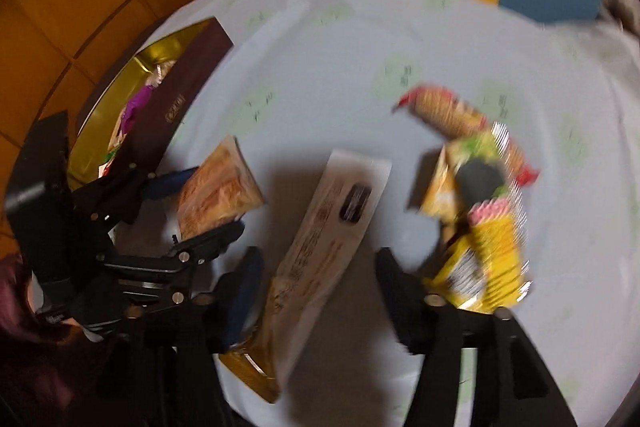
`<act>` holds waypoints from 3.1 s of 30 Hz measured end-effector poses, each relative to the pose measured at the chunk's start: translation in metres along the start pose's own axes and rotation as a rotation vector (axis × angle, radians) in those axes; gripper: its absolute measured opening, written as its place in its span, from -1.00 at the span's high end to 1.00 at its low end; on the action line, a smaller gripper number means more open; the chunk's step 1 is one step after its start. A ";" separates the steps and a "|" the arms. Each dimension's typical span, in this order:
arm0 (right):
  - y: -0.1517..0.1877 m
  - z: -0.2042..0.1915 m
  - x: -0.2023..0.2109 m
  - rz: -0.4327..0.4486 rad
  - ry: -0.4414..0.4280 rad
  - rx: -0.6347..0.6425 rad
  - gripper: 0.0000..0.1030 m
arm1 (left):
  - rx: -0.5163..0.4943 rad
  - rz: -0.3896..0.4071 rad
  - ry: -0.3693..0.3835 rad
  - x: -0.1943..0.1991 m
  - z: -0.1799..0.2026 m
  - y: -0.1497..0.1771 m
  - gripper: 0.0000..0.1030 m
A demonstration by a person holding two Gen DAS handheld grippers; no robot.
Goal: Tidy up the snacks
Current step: 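Grasp the white stick packet with right gripper while left holds the pastry bag, then carry the pastry bag into the gold tin and open the left gripper, then withdraw the left gripper from the tin while right holds the white stick packet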
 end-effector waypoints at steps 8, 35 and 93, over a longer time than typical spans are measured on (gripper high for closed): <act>0.023 -0.006 -0.017 0.014 0.137 -0.040 0.34 | 0.007 0.011 0.004 0.000 -0.002 0.001 -0.22; 0.057 -0.013 -0.009 0.196 0.237 -0.052 0.32 | 0.048 0.055 0.003 0.055 -0.001 -0.022 -0.20; 0.057 -0.017 -0.007 0.237 0.266 -0.064 0.33 | 0.802 0.055 -0.200 0.062 -0.277 -0.018 -0.22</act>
Point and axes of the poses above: each gripper's, at about its wrist camera, not at the fingertips, and x roughly against the way its jaws point, z to its right, y to its underside, the point moved 4 cm from there along -x, roughly the way its jaws point, and after that the axes turned 6 degrees about z, right-handed, at the moved point
